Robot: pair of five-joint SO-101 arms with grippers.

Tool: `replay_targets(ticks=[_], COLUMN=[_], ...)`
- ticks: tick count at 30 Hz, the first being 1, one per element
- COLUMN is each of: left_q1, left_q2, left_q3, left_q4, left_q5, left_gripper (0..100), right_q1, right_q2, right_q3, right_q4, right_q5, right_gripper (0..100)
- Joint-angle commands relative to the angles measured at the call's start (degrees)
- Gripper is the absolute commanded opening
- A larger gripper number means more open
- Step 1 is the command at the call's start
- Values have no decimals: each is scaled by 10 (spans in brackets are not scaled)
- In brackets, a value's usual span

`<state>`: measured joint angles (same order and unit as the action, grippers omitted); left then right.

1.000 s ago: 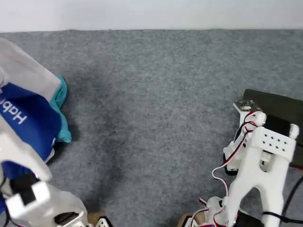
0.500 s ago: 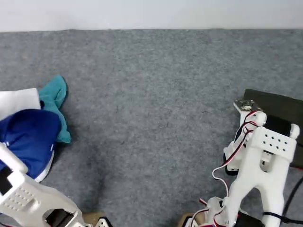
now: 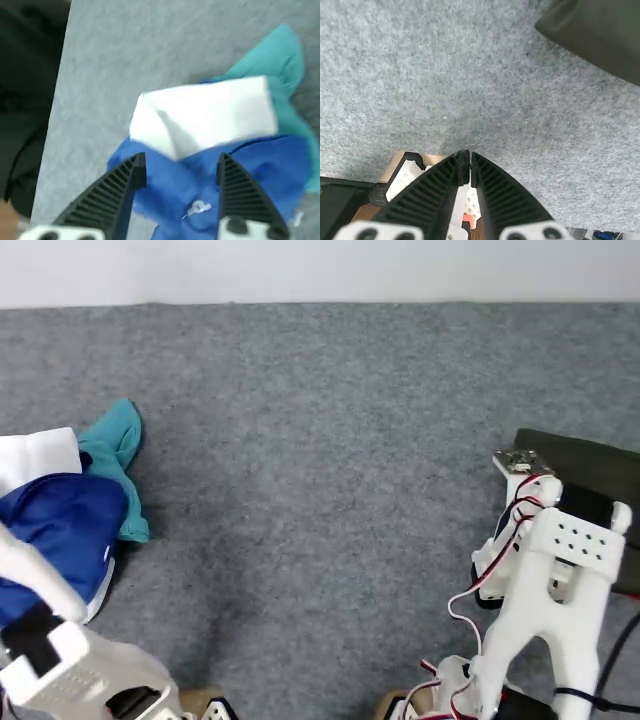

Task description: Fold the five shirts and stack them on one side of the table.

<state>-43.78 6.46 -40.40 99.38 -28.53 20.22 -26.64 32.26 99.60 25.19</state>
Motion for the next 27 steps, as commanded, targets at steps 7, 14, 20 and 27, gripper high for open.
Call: replay_targets(ticks=[7, 14, 20, 27], left_q1=[112, 119, 115, 119], left_q2=[85, 217, 331, 353], left_q3=[1, -51, -124, -161], left_q4=[1, 1, 7, 11], left_q5=[37, 35, 38, 34], left_gripper=[232, 232, 216, 12], right_q1=[-7, -5, -3, -3], right_q2=[-14, -14, -15, -17], right_q3=[0, 0, 1, 1], right_q4=[-6, -4, 1, 14], right_q5=[-4, -4, -4, -4], right_gripper=[11, 11, 9, 10])
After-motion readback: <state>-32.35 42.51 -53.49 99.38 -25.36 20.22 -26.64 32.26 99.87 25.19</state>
